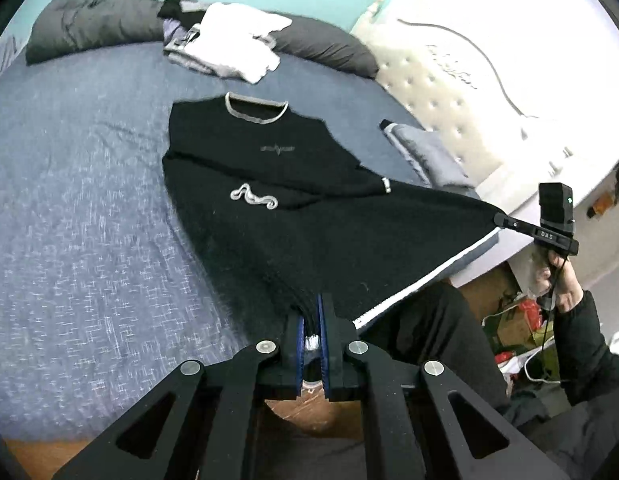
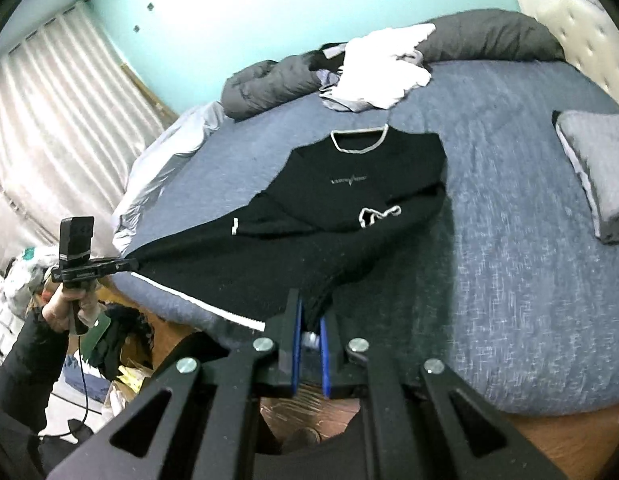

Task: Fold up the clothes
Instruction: 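Lift the hem with both tools and fold it toward the collar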

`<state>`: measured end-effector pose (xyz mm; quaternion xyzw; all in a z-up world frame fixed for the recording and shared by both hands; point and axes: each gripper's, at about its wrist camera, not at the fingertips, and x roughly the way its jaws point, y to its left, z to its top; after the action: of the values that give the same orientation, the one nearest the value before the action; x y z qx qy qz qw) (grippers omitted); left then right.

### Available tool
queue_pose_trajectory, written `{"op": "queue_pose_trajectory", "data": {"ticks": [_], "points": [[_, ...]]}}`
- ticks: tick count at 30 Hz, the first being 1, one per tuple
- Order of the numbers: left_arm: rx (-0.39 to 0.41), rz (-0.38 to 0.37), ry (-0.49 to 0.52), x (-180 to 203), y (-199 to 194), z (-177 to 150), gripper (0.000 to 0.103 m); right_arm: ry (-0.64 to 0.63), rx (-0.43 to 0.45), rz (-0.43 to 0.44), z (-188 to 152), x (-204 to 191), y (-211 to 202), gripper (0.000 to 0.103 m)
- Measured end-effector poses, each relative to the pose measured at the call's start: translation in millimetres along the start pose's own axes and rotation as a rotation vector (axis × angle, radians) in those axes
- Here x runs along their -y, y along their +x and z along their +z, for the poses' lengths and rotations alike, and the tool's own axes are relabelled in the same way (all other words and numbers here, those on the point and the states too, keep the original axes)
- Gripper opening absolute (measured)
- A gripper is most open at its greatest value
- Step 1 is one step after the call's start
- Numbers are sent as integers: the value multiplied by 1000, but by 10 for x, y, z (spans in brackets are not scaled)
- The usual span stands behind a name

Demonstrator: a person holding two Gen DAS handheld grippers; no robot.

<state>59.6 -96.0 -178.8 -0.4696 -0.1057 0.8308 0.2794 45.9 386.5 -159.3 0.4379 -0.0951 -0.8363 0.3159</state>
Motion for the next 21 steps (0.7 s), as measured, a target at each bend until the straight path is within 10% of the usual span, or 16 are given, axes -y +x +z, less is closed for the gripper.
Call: {"op": "queue_pose_trajectory", "data": {"ticks": [9, 21], "points": [[-4, -21, 31, 181, -109, -93, 6, -20, -39, -19, -104, 0, -68, 7], [-9, -22, -26, -200, 261, 636, 6, 51, -56, -52, 520, 319, 359, 7]]}}
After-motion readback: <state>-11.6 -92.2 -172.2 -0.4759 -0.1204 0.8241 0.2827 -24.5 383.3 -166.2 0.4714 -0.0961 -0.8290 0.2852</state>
